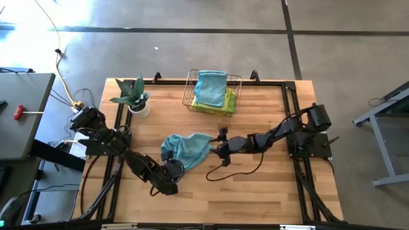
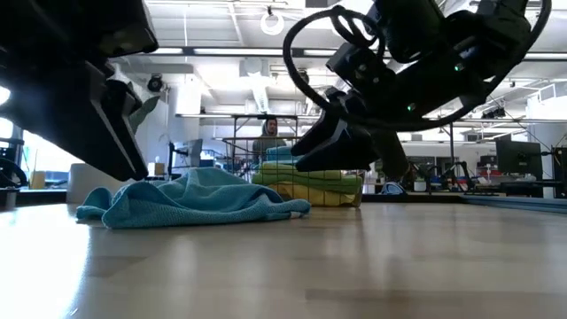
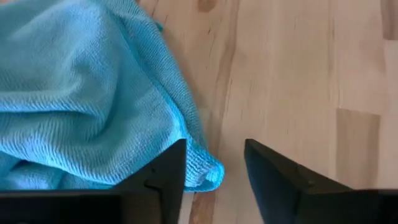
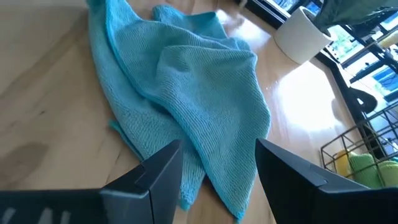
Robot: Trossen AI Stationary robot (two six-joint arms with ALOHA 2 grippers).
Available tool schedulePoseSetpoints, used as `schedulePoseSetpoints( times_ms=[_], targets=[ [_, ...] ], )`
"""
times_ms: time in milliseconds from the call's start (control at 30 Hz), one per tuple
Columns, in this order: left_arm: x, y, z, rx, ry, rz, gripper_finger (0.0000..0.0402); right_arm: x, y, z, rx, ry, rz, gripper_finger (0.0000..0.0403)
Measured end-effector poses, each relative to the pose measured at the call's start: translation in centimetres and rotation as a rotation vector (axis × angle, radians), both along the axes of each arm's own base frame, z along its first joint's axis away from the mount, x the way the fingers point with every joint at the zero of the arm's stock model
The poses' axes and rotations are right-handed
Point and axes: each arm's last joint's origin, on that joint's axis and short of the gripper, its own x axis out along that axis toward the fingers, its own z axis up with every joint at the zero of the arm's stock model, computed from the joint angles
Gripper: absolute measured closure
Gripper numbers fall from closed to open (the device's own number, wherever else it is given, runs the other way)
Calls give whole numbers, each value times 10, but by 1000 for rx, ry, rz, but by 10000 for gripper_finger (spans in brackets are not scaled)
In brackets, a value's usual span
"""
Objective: Fold microfiber towels
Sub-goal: Fold the blue microfiber towel
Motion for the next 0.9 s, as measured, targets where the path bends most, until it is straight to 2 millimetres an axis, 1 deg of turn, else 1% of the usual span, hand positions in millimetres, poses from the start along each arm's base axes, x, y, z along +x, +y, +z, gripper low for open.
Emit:
schedulePoseSetpoints(
  times_ms=[133, 200, 267, 367, 567, 767, 900],
  targets=[
    [0, 1, 0, -28, -6, 44, 203, 1, -5, 0, 3, 4, -8, 210],
    [1, 2, 0, -34, -38, 95, 187, 1, -8, -1, 11, 8, -9, 210],
    [3, 1, -3, -23, -61, 128, 179, 1, -10, -1, 30, 6, -17, 210],
    [4, 1, -12, 5, -51, 152, 177, 1, -14, -1, 35, 9, -31, 210],
    [3, 3, -34, 30, 25, 202, 177, 2, -18, -1, 71, 2, -62, 210],
    [2, 4, -36, 57, 24, 222, 178, 2, -18, -2, 95, 8, -43, 210],
    [0, 6, -32, 53, 29, 219, 192, 2, -18, -2, 102, 13, -30, 210]
  ],
)
